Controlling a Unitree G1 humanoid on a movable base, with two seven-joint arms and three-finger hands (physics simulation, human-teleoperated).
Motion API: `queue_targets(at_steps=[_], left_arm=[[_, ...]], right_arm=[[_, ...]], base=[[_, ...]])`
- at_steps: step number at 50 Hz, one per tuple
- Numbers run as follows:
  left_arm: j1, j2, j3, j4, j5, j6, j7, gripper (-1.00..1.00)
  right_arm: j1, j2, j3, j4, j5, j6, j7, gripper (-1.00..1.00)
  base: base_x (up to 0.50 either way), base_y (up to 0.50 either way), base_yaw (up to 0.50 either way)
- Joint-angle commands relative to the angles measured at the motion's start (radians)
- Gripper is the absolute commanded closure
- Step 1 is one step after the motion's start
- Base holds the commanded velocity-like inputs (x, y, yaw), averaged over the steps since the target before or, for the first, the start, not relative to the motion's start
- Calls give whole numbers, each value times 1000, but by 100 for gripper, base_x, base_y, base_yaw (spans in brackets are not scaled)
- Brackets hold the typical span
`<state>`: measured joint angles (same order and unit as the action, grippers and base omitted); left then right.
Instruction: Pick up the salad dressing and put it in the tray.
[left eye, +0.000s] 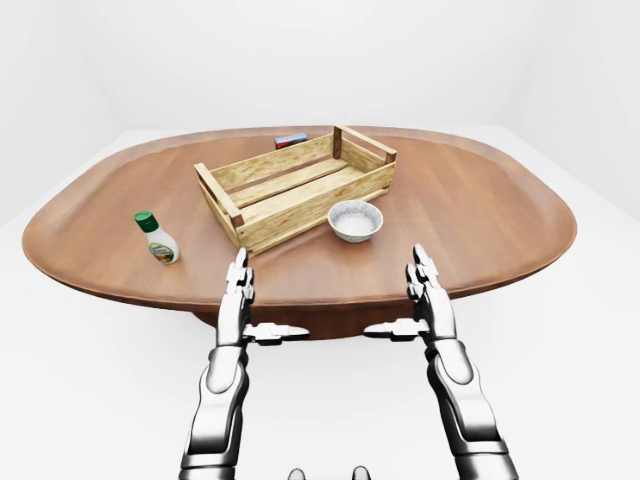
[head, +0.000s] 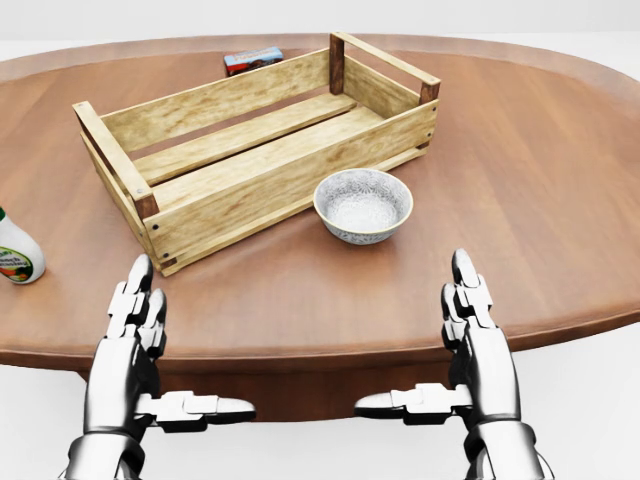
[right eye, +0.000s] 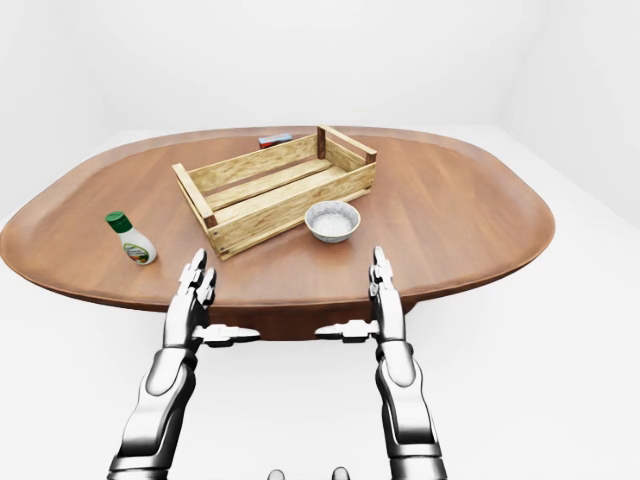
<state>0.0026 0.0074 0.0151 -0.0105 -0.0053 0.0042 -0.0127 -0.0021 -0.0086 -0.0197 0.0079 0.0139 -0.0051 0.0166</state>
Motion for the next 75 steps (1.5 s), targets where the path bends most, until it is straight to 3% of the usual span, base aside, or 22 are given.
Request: queue_targets(at_steps=[1,2,3,19,24,32,38,46,63,75], left_arm=[[12,13,34,-81,-19,52,-16,-100],[13,16,41,-109,-26,74,-16,-100],[19,23,56,-188,-33,83,-11,-100],[-20,84,231,-505,-73,83,-21,-100],[-44,107,282,-542,-87,83,-23,-100],[-102,180,407,-600,-146,83,-21,-100],[-146,253,515,-637,-233,83,2,-100],[-130,251,489,-613,-226,83,12,-100],[-137,267,510,-594,-232,83,14,-100],[-132,258,498,-591,-218,83,5,-100]], right_arm=[[16,-17,-42,-57,39,36,26,-100],[24,-19,-47,-91,38,53,20,-100],[38,-25,-55,-161,37,92,16,-100],[82,-48,-176,-712,-4,92,71,-100],[74,-46,-210,-762,-37,92,94,-100],[63,-49,-252,-823,-105,92,125,-100],[60,-55,-211,-742,-198,92,143,-100],[54,-49,-197,-730,-228,92,147,-100],[40,-52,-139,-722,-337,92,139,-100],[40,-46,-148,-706,-355,92,142,-100]], base=[[0,0,0],[0,0,0],[0,0,0],[0,0,0],[0,0,0],[0,0,0],[18,50,0],[18,50,0],[21,50,0],[21,50,0]])
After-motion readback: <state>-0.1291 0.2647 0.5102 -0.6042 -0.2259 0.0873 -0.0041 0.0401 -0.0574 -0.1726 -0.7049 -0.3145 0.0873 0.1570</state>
